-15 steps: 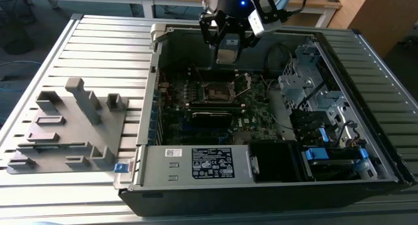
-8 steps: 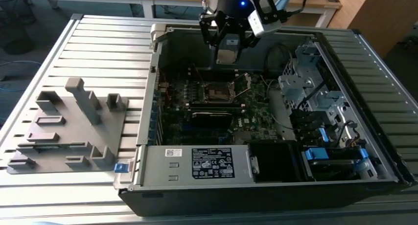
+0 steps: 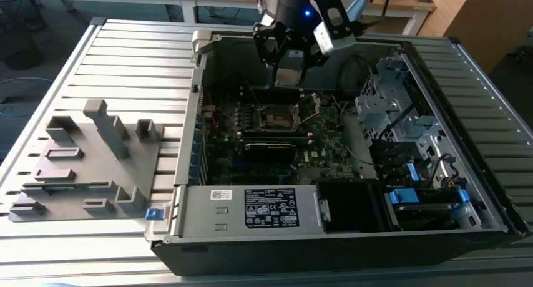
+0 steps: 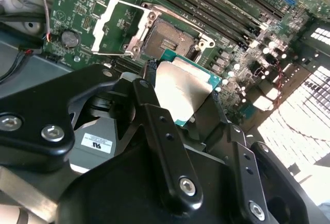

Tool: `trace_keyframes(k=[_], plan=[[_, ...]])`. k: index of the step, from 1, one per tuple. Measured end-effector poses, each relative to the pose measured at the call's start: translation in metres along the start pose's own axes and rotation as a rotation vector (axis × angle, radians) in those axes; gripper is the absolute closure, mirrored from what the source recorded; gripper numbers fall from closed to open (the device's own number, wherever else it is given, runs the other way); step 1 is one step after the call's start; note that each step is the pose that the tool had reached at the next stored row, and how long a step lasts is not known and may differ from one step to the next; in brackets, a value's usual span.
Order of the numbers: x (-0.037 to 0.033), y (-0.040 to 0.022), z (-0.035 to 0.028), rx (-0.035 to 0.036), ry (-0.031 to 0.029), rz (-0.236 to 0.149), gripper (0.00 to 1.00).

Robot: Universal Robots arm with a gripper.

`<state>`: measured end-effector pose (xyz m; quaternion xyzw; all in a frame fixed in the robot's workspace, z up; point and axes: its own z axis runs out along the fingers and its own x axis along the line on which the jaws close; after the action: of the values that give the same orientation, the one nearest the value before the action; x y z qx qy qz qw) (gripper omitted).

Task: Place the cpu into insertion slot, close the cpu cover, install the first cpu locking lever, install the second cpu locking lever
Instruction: 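Place the cpu into insertion slot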

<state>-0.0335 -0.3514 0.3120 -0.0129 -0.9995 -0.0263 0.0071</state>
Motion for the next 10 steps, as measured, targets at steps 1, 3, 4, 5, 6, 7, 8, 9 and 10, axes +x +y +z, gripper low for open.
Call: trace_keyframes(k=[1,3,4,5,6,7,8,9,10], plan=[[0.0,0.0,0.001,0.0,-0.0002,0.0,0.46],[0.0,0.0,0.001,0.0003,-0.0001,0.0,0.46],[0.0,-0.0001,0.001,0.0004,-0.0001,0.0,0.46],[0.0,-0.0001,0.0012,0.0003,-0.0001,0.0,0.46],[0.0,-0.0001,0.0018,-0.0002,-0.0003,0.0,0.46],[0.0,-0.0001,0.0028,-0.0001,-0.0004,0.0,0.46],[0.0001,-0.0002,0.0042,0.0002,-0.0006,0.0,0.46],[0.0001,-0.0003,0.006,0.0001,-0.001,0.0,0.46],[0.0001,-0.0004,0.0072,0.0,-0.0011,0.0,0.46]])
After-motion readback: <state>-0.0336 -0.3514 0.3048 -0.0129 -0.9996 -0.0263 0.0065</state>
